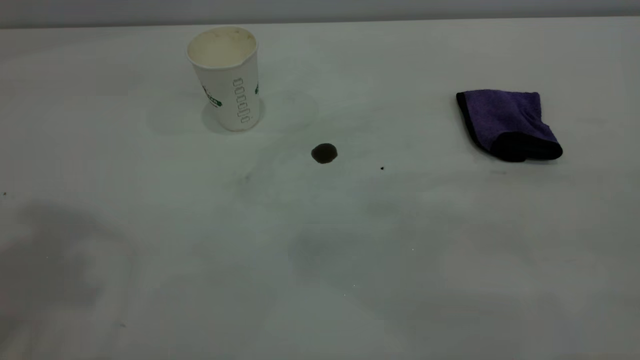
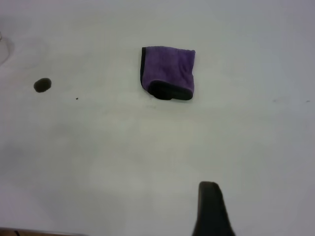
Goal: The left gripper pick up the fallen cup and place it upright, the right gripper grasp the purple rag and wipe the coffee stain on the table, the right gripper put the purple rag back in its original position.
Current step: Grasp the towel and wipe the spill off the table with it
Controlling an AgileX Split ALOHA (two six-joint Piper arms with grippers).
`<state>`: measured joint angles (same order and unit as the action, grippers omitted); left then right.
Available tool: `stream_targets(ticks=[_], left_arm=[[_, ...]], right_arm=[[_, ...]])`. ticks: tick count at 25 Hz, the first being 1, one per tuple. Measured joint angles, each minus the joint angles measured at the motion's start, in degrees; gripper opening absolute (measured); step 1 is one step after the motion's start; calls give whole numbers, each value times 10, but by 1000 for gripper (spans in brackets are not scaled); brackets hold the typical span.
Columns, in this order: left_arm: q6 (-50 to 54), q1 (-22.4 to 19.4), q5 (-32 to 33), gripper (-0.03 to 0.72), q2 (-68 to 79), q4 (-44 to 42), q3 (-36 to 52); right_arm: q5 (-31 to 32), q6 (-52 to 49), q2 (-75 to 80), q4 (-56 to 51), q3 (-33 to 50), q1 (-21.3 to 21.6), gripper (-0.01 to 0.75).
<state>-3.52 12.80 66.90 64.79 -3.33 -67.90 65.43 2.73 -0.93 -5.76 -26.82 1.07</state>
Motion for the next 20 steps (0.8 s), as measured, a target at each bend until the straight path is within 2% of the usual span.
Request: stream_targets(ticks=[8, 15, 17, 20], left_arm=[[18, 0, 0, 415, -188, 1, 129], [35, -1, 0, 401, -360, 3, 236], [44, -12, 0, 401, -403, 4, 264], [50, -50, 0, 401, -467, 4, 300]], right_arm=[[0, 0, 0, 0, 0, 0, 555], [0, 0, 0, 0, 0, 0, 555], [0, 0, 0, 0, 0, 0, 555], [0, 0, 0, 0, 0, 0, 555]])
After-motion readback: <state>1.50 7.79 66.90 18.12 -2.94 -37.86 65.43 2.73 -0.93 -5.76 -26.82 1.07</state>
